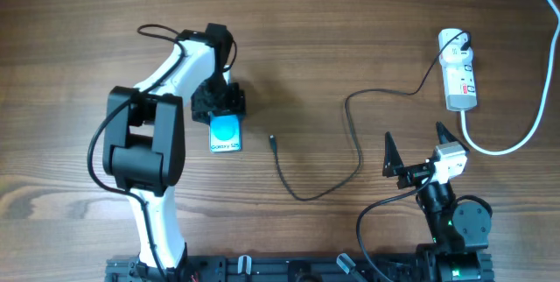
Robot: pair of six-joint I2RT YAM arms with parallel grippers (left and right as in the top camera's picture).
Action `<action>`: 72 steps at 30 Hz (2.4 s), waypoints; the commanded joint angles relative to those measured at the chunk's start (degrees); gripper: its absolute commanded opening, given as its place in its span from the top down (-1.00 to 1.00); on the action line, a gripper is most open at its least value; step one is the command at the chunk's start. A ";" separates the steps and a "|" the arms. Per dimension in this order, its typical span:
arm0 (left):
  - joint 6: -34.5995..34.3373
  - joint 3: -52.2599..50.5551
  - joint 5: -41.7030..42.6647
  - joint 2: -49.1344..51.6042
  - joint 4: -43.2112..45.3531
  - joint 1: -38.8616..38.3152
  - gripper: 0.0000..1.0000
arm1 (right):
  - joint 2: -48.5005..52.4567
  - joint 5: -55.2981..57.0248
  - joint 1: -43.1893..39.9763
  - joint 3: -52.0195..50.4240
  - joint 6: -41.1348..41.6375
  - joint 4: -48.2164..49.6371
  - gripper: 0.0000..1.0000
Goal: Plug charger to phone and switch on socket
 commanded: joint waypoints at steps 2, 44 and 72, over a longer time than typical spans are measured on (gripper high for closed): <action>-1.18 -0.72 1.33 1.40 1.36 -0.98 -0.91 | -0.09 0.11 0.28 -0.07 0.42 0.17 -0.99; -4.02 -20.33 -3.52 -13.44 19.08 -0.74 -1.00 | -0.09 0.11 0.28 -0.07 0.42 0.17 -0.99; -3.72 -21.18 -3.45 -13.44 22.62 -0.79 -0.82 | -0.09 0.11 0.28 -0.07 0.44 0.17 -0.99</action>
